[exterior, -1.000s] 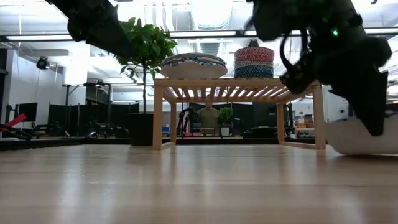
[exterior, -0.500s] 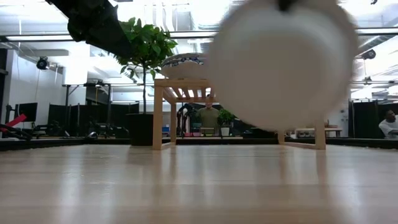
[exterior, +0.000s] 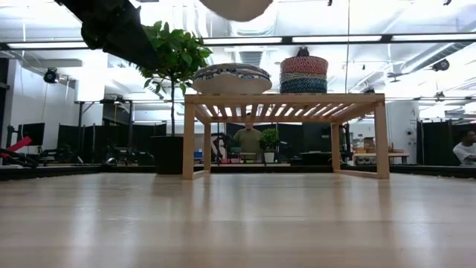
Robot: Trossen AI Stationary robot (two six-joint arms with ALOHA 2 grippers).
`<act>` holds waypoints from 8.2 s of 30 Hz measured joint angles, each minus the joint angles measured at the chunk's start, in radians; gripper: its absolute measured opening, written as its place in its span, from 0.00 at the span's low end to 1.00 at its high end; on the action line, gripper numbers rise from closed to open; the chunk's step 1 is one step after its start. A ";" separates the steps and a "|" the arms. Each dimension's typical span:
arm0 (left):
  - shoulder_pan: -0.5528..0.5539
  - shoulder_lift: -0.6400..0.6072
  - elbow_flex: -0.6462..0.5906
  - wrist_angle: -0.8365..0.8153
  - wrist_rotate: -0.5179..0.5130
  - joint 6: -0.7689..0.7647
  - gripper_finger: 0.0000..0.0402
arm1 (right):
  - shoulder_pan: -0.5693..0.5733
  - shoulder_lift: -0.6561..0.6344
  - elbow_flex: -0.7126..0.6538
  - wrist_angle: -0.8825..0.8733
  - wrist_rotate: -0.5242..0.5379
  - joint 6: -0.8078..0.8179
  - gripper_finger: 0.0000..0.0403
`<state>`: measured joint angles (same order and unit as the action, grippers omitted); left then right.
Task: Place and stack bowls onto a shelf
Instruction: Stack the blue pattern bowl on top of the other blue pattern bowl on the shelf, then stack the orange bowl on top of the blue bowl on the shelf
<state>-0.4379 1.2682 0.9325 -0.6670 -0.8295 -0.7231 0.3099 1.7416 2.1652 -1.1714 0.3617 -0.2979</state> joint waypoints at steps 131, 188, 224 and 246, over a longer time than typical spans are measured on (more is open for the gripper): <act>-0.096 0.197 0.040 -0.075 1.085 -0.411 0.36 | 0.076 -0.557 -1.293 1.216 -0.098 0.161 0.37; -0.202 0.097 0.087 0.004 0.214 -0.431 0.00 | 0.082 -0.571 -1.304 1.163 -0.099 0.152 0.37; 0.573 0.506 0.985 -0.063 0.543 0.547 0.00 | 0.127 -0.977 -1.317 0.667 -0.141 0.156 0.37; 0.701 0.773 1.397 -0.073 0.521 0.608 0.00 | 0.127 -1.012 -1.366 0.666 -0.160 0.173 0.37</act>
<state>0.2627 2.0415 2.3295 -0.7397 -0.3081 -0.1152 0.4366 0.7301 0.7990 -0.5052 0.2016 -0.1248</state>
